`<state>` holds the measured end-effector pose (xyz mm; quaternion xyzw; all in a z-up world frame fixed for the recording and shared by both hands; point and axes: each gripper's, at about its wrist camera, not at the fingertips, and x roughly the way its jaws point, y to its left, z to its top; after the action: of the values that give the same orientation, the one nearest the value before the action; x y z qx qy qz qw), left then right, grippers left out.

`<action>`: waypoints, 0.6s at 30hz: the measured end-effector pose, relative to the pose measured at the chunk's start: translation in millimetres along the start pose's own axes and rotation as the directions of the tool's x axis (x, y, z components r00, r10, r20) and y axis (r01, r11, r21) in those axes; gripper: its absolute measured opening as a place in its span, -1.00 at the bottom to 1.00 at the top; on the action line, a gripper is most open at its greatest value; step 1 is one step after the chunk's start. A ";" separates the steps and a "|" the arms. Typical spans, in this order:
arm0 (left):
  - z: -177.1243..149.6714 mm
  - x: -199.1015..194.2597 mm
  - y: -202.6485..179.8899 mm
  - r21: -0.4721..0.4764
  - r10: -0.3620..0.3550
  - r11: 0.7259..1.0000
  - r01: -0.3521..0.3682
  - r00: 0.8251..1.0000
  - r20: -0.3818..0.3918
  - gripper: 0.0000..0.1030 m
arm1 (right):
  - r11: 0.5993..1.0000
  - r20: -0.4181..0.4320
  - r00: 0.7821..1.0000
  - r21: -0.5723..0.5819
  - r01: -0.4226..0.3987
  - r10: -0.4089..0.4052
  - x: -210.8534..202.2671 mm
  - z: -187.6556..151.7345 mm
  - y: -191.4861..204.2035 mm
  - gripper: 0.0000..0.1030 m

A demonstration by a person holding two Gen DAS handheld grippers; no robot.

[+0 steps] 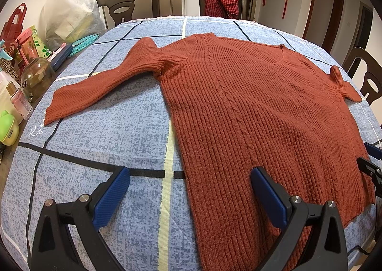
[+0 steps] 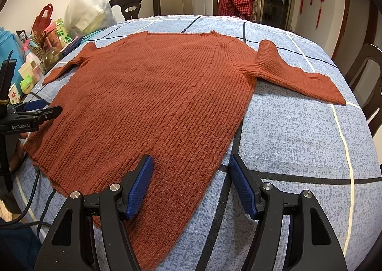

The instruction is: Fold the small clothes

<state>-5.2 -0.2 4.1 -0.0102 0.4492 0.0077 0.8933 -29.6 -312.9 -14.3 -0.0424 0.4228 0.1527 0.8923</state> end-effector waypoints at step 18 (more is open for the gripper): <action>-1.2 0.0 -0.1 0.001 0.000 1.000 0.000 1.000 0.002 1.00 | 1.000 0.001 1.000 0.000 0.000 0.000 -0.2 -0.8 -0.3 0.28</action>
<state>-6.2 -0.3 3.3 -0.0099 0.4485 0.0076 0.8937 -30.2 -313.4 -14.7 -0.0423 0.4222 0.1527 0.8925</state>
